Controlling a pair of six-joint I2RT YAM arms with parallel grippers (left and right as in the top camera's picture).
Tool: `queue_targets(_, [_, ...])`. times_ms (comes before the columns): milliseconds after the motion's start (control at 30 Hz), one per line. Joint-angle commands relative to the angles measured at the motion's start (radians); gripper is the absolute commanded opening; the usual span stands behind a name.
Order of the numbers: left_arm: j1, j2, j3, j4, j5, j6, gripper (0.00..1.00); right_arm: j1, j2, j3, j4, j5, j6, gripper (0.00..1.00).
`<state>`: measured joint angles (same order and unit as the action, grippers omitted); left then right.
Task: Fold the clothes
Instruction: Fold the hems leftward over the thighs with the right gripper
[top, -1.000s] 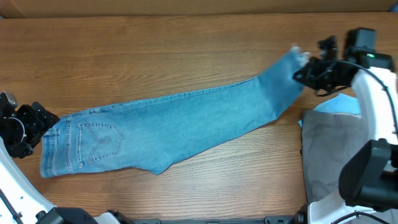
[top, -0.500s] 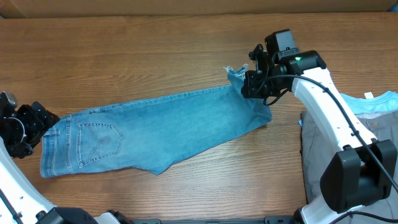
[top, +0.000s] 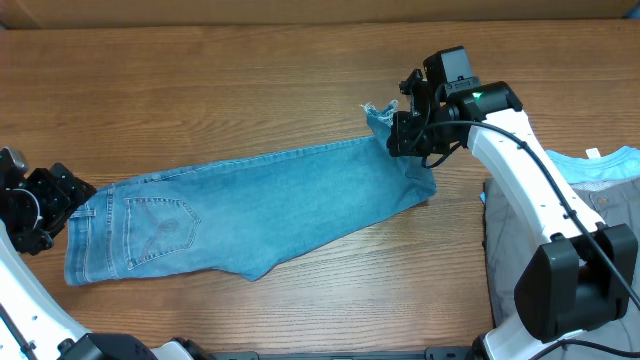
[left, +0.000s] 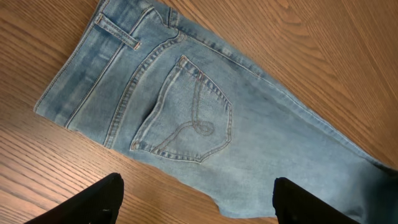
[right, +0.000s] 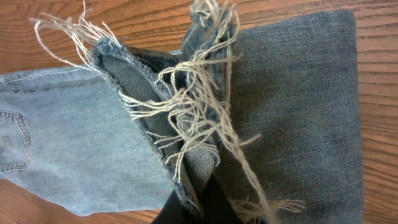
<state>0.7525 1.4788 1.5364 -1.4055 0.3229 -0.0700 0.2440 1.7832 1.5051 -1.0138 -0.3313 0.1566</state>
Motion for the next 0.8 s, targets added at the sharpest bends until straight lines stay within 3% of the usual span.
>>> queue_targets(0, [-0.007, -0.016, 0.015, 0.004, 0.018, 0.026, 0.8, 0.006, -0.006, -0.007, 0.004, 0.002, 0.005, 0.04])
queue_targets(400, [-0.007, -0.016, 0.015, 0.003, 0.018, 0.026, 0.8, 0.036, -0.005, -0.007, 0.004, -0.048, 0.012, 0.04])
queue_targets(767, [0.0, -0.016, 0.028, 0.007, 0.036, 0.017, 0.78, 0.249, -0.005, -0.007, 0.12, -0.078, 0.14, 0.04])
